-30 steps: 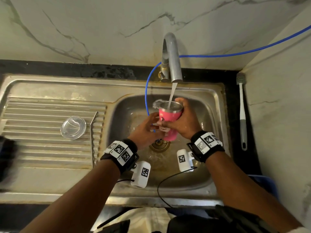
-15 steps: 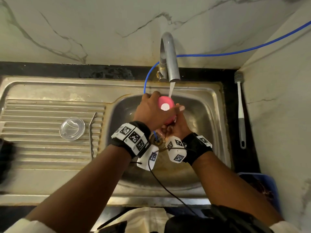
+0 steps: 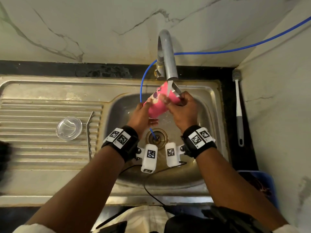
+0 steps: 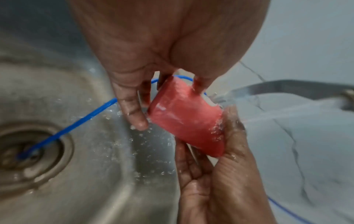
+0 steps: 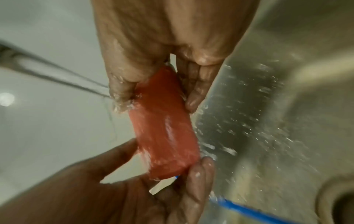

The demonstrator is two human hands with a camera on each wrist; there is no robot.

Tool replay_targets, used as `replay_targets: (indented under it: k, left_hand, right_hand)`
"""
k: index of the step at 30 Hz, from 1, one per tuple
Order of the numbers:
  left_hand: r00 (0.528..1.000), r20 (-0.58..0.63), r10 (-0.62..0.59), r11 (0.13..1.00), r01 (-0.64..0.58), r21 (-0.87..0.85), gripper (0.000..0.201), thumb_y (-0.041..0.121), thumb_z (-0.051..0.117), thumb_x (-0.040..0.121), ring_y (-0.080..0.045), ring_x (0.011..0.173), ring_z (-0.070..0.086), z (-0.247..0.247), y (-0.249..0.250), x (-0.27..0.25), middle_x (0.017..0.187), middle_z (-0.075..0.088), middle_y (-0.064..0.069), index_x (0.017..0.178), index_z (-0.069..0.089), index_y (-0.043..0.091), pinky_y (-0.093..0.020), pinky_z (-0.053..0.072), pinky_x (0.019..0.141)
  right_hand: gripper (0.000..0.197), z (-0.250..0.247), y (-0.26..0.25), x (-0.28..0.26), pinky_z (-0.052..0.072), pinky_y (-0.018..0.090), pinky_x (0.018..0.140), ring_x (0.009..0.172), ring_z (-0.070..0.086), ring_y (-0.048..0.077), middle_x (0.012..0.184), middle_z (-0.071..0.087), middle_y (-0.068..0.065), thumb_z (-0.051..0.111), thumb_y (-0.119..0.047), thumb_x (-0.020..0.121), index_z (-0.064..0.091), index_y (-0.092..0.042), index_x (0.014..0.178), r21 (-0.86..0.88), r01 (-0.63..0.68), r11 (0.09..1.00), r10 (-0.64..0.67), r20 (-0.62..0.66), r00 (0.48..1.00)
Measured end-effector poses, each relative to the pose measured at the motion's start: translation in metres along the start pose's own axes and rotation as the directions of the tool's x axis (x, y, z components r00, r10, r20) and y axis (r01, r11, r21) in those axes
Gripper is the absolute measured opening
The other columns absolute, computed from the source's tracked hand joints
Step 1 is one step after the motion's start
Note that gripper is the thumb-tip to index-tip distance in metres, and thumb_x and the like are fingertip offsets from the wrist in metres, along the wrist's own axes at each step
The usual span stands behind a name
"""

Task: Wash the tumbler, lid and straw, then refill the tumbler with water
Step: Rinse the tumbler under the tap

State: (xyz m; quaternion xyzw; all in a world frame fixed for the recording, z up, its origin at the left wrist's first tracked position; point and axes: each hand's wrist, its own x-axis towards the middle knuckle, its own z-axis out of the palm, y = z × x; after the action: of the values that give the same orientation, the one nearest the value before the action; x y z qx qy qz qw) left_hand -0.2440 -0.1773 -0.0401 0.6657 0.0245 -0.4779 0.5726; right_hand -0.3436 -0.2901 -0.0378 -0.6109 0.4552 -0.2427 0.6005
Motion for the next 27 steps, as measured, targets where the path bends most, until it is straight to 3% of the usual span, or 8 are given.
replay_targets:
  k: [2,5,10,13,15,19,23,27]
  left_hand:
    - [0.991,0.081,-0.105,0.981,0.116,-0.154,0.05,0.058,0.052,0.103,-0.039,0.108,0.07,-0.001,-0.004,0.002,0.124,0.069,-0.018,0.123,0.066,0.015,-0.05,0.059,0.099]
    - [0.973,0.177,-0.15,0.938,0.197,-0.286,0.064,0.069,0.046,0.1,-0.028,0.101,0.07,0.0,-0.004,0.006,0.115,0.073,-0.011,0.113,0.078,0.015,-0.043,0.058,0.094]
    - [0.951,0.276,-0.142,0.913,0.233,-0.334,0.072,0.065,0.051,0.099,-0.025,0.105,0.057,0.009,0.007,0.005,0.119,0.063,-0.013,0.137,0.064,0.005,-0.037,0.042,0.1]
    - [0.946,0.284,-0.155,0.943,0.228,-0.243,0.056,0.061,0.044,0.103,-0.014,0.064,0.049,0.017,0.015,0.0,0.077,0.061,-0.003,0.099,0.069,0.012,-0.029,0.04,0.068]
    - [0.929,0.326,-0.173,0.952,0.243,-0.187,0.057,0.066,0.041,0.102,-0.014,0.058,0.047,0.018,0.017,0.0,0.072,0.059,-0.001,0.091,0.067,0.016,-0.028,0.038,0.061]
    - [0.94,0.287,-0.187,0.981,0.192,0.01,0.068,0.08,0.037,0.097,-0.021,0.076,0.063,0.013,0.016,0.002,0.088,0.07,-0.006,0.108,0.069,0.02,-0.032,0.048,0.068]
    - [0.996,0.08,-0.046,0.995,0.038,0.096,0.06,0.072,0.05,0.098,-0.03,0.1,0.068,-0.002,0.016,0.007,0.113,0.072,-0.011,0.113,0.072,0.018,-0.039,0.049,0.081]
    - [0.986,-0.02,0.163,0.985,-0.161,0.053,0.038,0.047,0.054,0.106,-0.023,0.092,0.065,-0.022,0.032,0.009,0.11,0.07,-0.005,0.117,0.067,0.014,-0.034,0.048,0.077]
  right_hand:
    - [0.043,-0.001,-0.003,-0.004,0.059,0.021,0.069,0.082,0.071,0.008,0.087,0.074,-0.007,0.097,-0.042,0.07,0.064,-0.025,0.09,-0.205,0.237,0.95,-0.228,0.068,0.971]
    - [0.055,-0.005,-0.012,-0.011,0.058,0.028,0.069,0.081,0.069,0.01,0.088,0.071,-0.008,0.099,-0.048,0.065,0.06,-0.023,0.095,-0.3,0.437,0.848,-0.396,0.189,0.899]
    - [0.115,-0.014,-0.013,-0.008,0.058,0.027,0.096,0.118,0.065,0.007,0.133,0.063,-0.003,0.106,-0.037,0.057,0.038,-0.026,0.15,-0.188,0.466,0.864,-0.417,0.25,0.874]
    - [0.111,-0.02,-0.011,-0.001,0.055,0.046,0.104,0.13,0.058,0.021,0.141,0.055,0.007,0.106,-0.033,0.058,0.046,-0.012,0.149,-0.16,0.504,0.849,-0.433,0.338,0.836]
    - [0.105,-0.027,-0.014,0.002,0.055,0.039,0.105,0.131,0.058,0.019,0.141,0.057,0.005,0.106,-0.027,0.058,0.049,-0.013,0.145,-0.104,0.469,0.877,-0.395,0.4,0.827]
    - [0.089,-0.036,-0.023,0.017,0.056,0.016,0.087,0.112,0.066,0.001,0.123,0.068,-0.009,0.105,-0.029,0.059,0.052,-0.021,0.131,-0.146,0.399,0.905,-0.347,0.285,0.893]
    - [0.095,-0.034,-0.023,0.024,0.058,0.022,0.092,0.115,0.065,0.004,0.127,0.065,-0.011,0.103,-0.036,0.06,0.049,-0.02,0.136,-0.261,0.434,0.862,-0.347,0.319,0.882]
    - [0.095,-0.04,-0.005,0.025,0.056,0.019,0.093,0.115,0.063,-0.005,0.126,0.068,-0.013,0.105,-0.029,0.057,0.054,-0.018,0.136,-0.247,0.405,0.88,-0.312,0.341,0.887]
